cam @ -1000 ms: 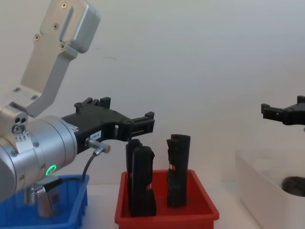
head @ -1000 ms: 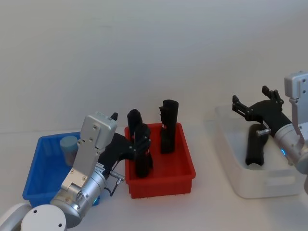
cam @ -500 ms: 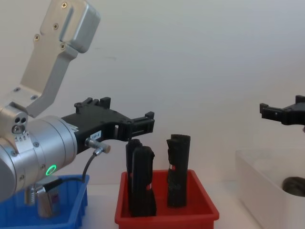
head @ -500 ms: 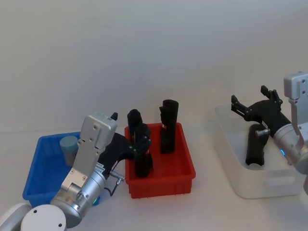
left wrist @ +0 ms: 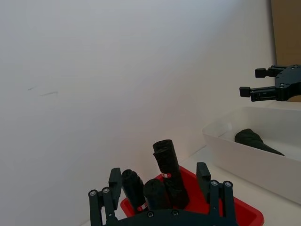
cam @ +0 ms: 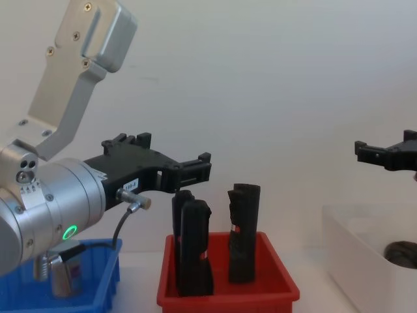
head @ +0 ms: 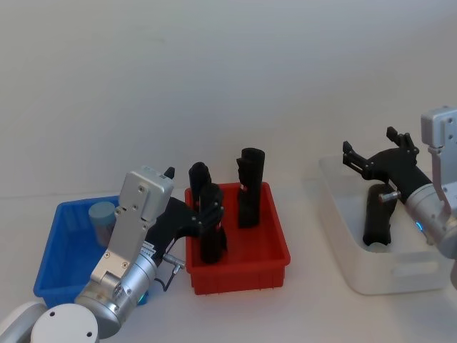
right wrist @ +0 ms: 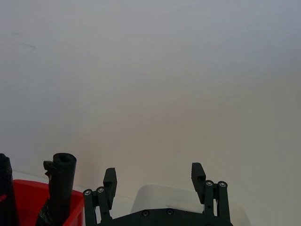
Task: Pick the cotton swabs from the blue box and place them into the white box.
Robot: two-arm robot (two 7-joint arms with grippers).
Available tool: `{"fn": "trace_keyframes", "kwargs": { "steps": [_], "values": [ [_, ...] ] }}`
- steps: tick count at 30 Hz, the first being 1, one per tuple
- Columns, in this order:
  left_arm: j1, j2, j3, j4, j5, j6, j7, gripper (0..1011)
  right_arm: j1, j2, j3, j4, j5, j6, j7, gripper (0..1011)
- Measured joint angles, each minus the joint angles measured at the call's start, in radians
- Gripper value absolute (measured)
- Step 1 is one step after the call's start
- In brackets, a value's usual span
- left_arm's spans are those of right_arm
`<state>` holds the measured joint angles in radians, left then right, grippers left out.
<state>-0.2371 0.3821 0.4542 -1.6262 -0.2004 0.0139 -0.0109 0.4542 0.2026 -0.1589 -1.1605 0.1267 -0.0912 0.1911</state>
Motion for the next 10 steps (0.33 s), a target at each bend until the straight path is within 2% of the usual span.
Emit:
{"fn": "trace_keyframes", "kwargs": {
  "steps": [10],
  "values": [
    [0.0, 0.0, 0.0, 0.0, 0.0, 0.0, 0.0, 1004, 0.0, 0.0, 0.0, 0.0, 0.0, -0.001, 0.001, 1002]
  ]
}}
